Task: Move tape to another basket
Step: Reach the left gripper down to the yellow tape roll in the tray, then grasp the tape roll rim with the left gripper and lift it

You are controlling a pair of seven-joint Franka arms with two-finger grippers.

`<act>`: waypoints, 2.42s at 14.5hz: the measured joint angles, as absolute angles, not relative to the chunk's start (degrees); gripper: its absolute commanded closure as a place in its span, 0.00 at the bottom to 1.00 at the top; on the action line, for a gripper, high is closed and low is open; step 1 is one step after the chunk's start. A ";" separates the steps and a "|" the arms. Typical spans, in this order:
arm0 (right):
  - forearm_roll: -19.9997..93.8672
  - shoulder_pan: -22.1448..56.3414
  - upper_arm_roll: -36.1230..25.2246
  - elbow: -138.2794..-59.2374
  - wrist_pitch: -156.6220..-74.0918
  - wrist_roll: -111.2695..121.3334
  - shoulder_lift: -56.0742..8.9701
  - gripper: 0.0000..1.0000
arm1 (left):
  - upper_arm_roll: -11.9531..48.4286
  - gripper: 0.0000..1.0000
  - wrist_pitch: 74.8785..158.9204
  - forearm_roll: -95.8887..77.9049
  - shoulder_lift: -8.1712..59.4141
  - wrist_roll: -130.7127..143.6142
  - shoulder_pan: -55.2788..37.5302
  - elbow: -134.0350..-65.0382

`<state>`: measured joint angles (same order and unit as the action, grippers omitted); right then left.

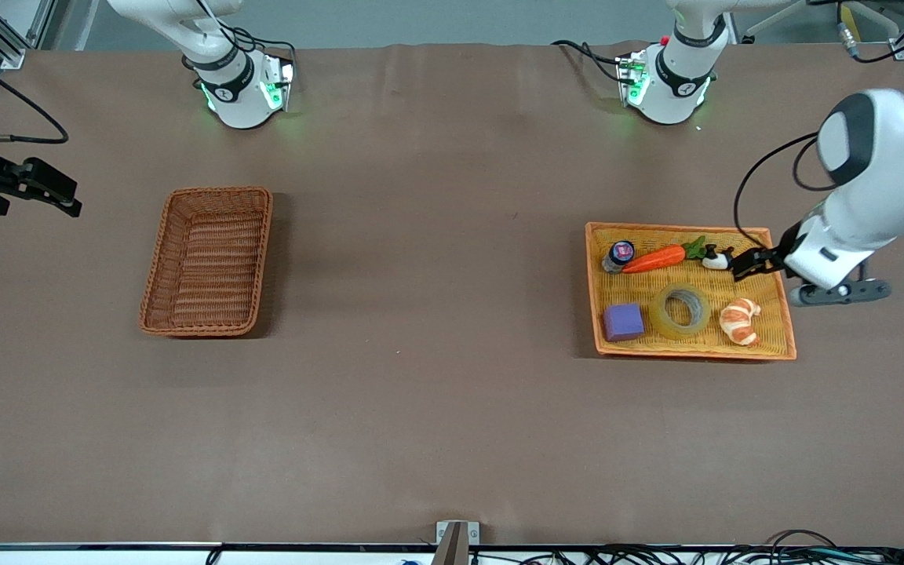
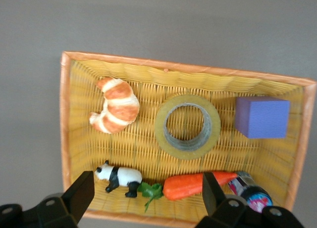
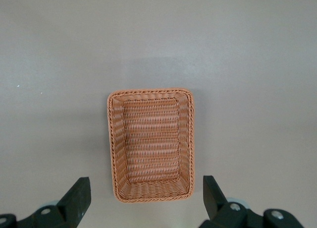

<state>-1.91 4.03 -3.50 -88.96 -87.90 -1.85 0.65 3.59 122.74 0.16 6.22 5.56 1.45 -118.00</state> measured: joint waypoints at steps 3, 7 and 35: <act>-1.91 4.03 -3.49 -88.92 -87.90 -1.85 0.65 0.00 | 3.74 0.04 128.72 0.16 12.25 5.56 1.13 -119.16; -1.91 4.03 -3.48 -88.90 -87.88 -1.85 0.65 0.00 | 3.89 0.08 134.36 0.16 20.02 5.56 0.98 -119.21; -1.91 3.94 -3.77 -88.97 -87.32 -1.85 0.64 0.00 | 11.06 1.00 116.45 5.65 33.62 22.44 -20.29 -87.90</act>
